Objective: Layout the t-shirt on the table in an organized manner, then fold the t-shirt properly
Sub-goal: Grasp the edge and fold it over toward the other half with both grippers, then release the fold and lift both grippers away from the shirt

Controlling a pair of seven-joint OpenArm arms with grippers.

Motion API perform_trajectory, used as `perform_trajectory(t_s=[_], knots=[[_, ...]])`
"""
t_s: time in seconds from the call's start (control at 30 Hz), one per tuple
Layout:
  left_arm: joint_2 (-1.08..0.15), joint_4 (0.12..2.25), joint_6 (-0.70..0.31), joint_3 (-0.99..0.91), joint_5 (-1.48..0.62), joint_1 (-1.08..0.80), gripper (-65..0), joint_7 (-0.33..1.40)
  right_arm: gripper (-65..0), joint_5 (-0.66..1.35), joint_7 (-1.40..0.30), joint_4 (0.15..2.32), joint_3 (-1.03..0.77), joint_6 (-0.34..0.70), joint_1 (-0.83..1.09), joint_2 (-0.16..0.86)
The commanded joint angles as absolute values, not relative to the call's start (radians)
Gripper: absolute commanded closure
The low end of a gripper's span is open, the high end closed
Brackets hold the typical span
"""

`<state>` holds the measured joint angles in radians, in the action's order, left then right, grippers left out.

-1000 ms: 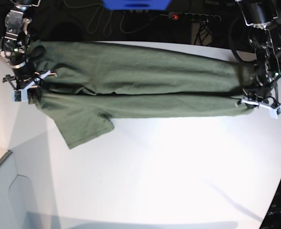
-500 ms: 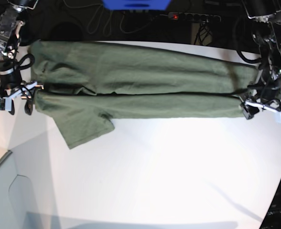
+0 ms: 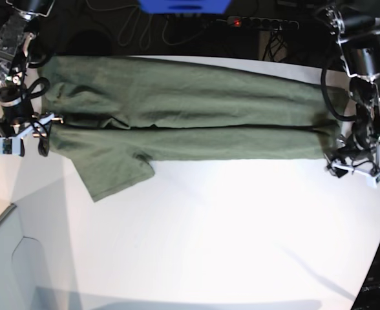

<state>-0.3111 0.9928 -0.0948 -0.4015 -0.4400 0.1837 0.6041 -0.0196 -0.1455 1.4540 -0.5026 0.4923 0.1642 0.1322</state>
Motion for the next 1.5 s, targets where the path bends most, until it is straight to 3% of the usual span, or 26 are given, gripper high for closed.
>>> perform_trajectory(t_s=[0.0,0.07,0.13,0.43,0.87,1.23,1.3,1.4,1.47], knots=[[-0.326,0.983,-0.097,-0.394,-0.447,0.219,-41.1,0.59,-36.6,-0.005,-0.117,1.471,-0.506,0.489,0.157,0.145],[-0.331,0.943,-0.096,-0.387,-0.447,0.232,-40.0,0.59,-36.6,-0.005,-0.117,1.471,-0.506,0.489,0.157,0.145],[-0.329,0.917,-0.096,-0.387,-0.447,0.237,-34.6,0.588,-36.6,-0.005,-0.117,1.471,-0.506,0.489,0.156,0.147],[-0.326,0.909,-0.096,-0.392,-0.449,0.231,0.0,0.59,-36.6,-0.007,-0.117,1.471,-0.506,0.489,0.137,0.147],[-0.297,1.236,-0.096,-0.397,-0.45,0.143,-0.1,0.59,-36.6,-0.007,-0.117,1.471,-0.504,0.489,0.12,0.147],[-0.292,1.247,-0.099,-0.397,-0.449,0.137,-0.7,0.587,-36.6,-0.007,-0.117,1.474,-0.504,0.489,0.124,0.147],[-0.292,1.247,-0.097,-0.397,-0.45,0.137,-3.9,0.588,-36.6,-0.007,-0.117,1.474,-0.504,0.489,0.125,0.147],[-0.292,1.247,-0.097,-0.397,-0.45,0.136,-14.4,0.584,-36.6,-0.007,-0.117,1.474,-0.504,0.489,0.125,0.147],[-0.291,1.247,-0.097,-0.397,-0.45,0.125,-16.5,0.582,-36.6,-0.007,-0.117,1.474,-0.504,0.489,0.125,0.147]])
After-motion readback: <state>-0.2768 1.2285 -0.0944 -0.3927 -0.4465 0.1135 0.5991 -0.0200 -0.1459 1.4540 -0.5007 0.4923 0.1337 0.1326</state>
